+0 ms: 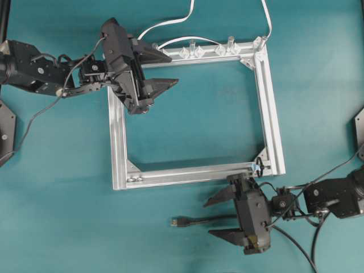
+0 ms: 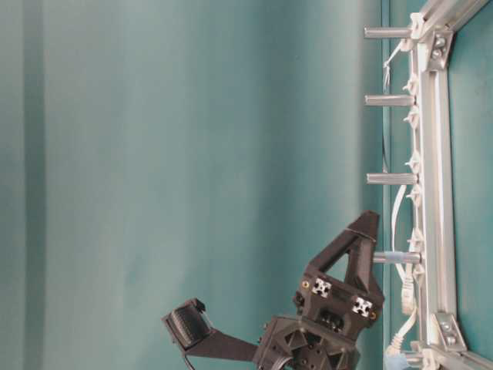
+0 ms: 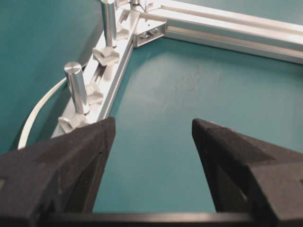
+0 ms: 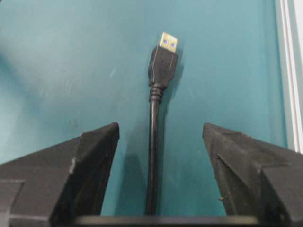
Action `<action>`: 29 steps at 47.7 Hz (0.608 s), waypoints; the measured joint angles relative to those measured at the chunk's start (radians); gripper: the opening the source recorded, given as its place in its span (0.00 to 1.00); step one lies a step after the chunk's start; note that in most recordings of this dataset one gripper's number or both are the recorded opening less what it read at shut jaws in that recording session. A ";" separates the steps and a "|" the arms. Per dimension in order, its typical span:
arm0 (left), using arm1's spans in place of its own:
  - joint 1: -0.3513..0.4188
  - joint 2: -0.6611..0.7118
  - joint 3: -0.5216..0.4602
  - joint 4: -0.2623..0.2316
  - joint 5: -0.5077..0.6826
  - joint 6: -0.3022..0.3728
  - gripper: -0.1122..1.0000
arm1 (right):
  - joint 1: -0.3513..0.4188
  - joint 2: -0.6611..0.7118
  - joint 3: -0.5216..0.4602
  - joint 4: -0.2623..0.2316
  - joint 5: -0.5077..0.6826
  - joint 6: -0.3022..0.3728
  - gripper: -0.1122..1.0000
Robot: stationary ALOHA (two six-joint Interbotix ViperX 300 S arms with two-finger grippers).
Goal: Insert the wire through the string loop located on the right side.
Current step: 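Close the right gripper on the USB cable just behind the plug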
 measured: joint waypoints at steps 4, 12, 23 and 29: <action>0.000 0.000 0.000 0.000 0.008 0.000 0.76 | 0.000 0.008 -0.002 0.000 0.000 0.000 0.82; 0.000 0.000 0.000 0.000 0.018 0.000 0.76 | -0.002 0.025 -0.005 0.000 0.000 0.000 0.82; -0.002 0.000 0.000 0.000 0.017 0.000 0.76 | 0.000 0.029 -0.006 -0.002 0.003 0.000 0.82; 0.000 0.000 0.000 0.000 0.017 0.000 0.76 | 0.000 0.031 -0.008 0.000 0.014 0.000 0.71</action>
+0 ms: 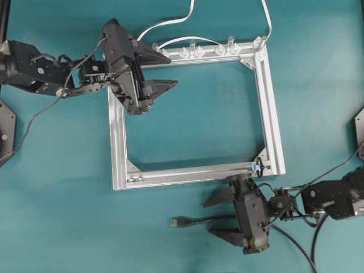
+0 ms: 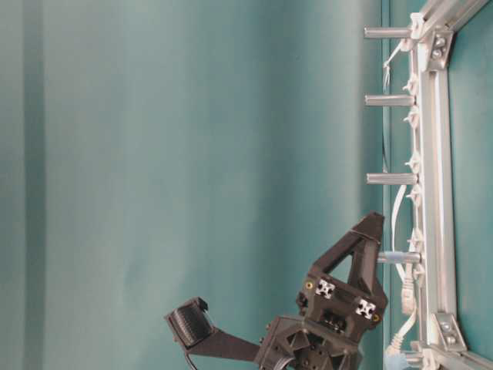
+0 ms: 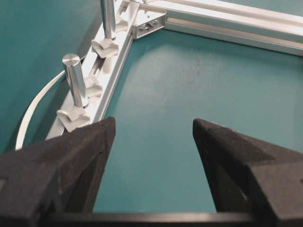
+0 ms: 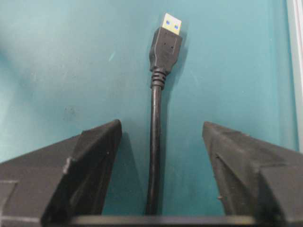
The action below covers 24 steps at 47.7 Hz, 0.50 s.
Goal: Insert the wire through the string loop located on the right side.
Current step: 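Close the right gripper on the USB cable just behind the plug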
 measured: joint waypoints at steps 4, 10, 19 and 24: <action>0.000 0.002 0.000 -0.002 0.002 0.000 0.76 | -0.002 0.000 0.000 0.000 0.015 0.002 0.50; -0.002 0.000 0.000 0.000 0.000 0.000 0.76 | -0.002 0.002 -0.003 -0.002 0.055 0.000 0.22; -0.002 0.002 0.000 0.000 0.002 0.000 0.76 | -0.009 0.002 -0.006 -0.002 0.087 0.000 0.16; 0.000 0.000 0.000 0.000 0.002 0.000 0.76 | -0.011 0.002 -0.008 -0.002 0.092 0.002 0.16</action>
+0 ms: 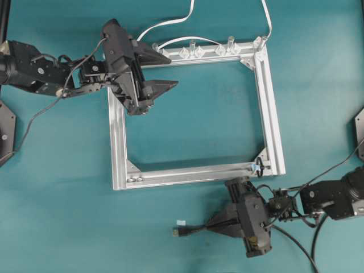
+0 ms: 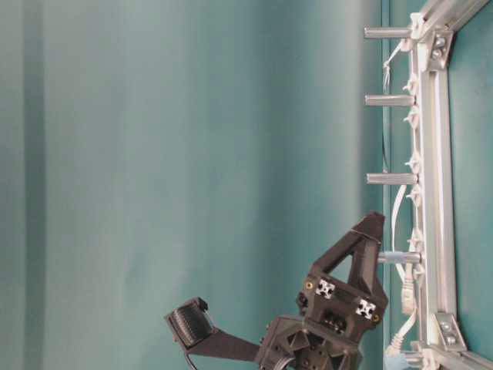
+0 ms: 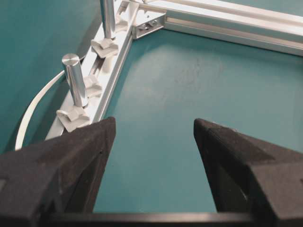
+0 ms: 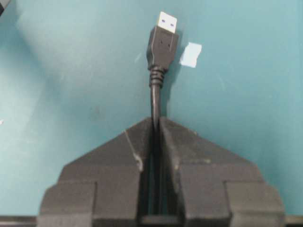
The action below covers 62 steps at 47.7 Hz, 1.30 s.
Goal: Insert the wire through the string loop located on the right side.
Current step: 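Close the right gripper on the USB cable just behind the plug, then lift the cable and carry it right toward the zip-tie loop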
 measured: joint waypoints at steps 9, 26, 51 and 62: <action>-0.003 0.000 0.000 0.000 0.000 0.000 0.75 | 0.000 -0.002 -0.002 0.000 0.011 -0.002 0.16; -0.003 0.000 0.000 0.000 0.000 0.000 0.75 | -0.009 -0.028 -0.003 0.002 0.061 -0.005 0.16; -0.005 -0.014 0.003 0.000 0.002 0.000 0.75 | -0.026 -0.261 0.058 0.002 0.247 -0.098 0.16; -0.005 -0.049 0.025 0.000 0.012 0.000 0.75 | -0.028 -0.356 0.109 -0.003 0.264 -0.098 0.16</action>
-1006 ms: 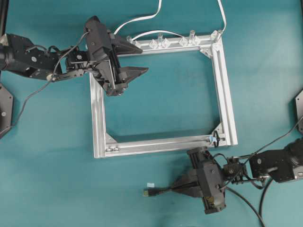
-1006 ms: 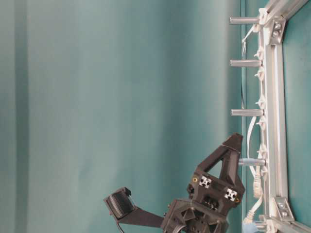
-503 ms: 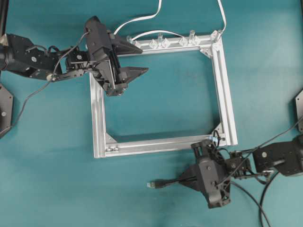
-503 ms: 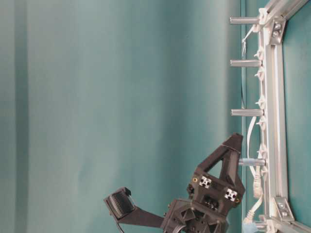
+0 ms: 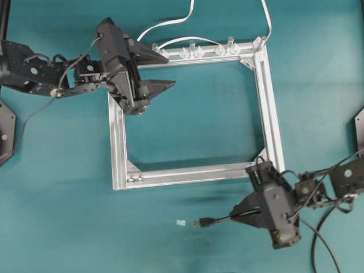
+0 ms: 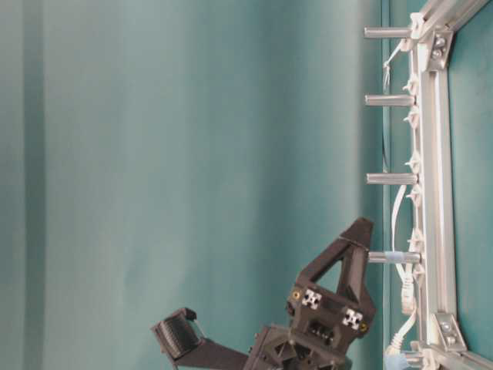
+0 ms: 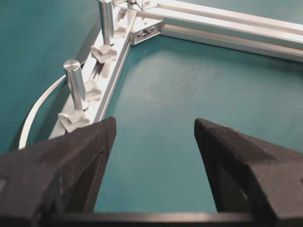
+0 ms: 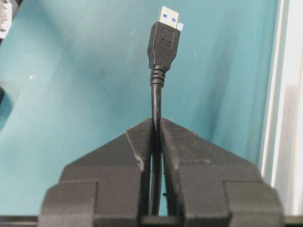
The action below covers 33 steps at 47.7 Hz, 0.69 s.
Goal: Insert the wire through the string loop located on the right side.
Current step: 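Lift the cable and carry it right toward the zip-tie loop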
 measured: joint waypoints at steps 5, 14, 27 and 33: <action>0.000 -0.009 0.006 0.000 0.002 0.000 0.75 | 0.000 -0.009 0.008 -0.002 0.002 -0.003 0.16; 0.000 -0.011 0.006 0.000 0.003 0.000 0.75 | 0.002 -0.012 0.009 -0.006 0.006 -0.003 0.16; -0.002 -0.011 0.006 0.000 0.003 0.000 0.75 | 0.018 -0.064 0.011 -0.023 0.110 0.002 0.16; -0.002 -0.011 0.006 0.000 0.003 0.000 0.75 | 0.046 -0.104 0.015 -0.025 0.164 0.000 0.16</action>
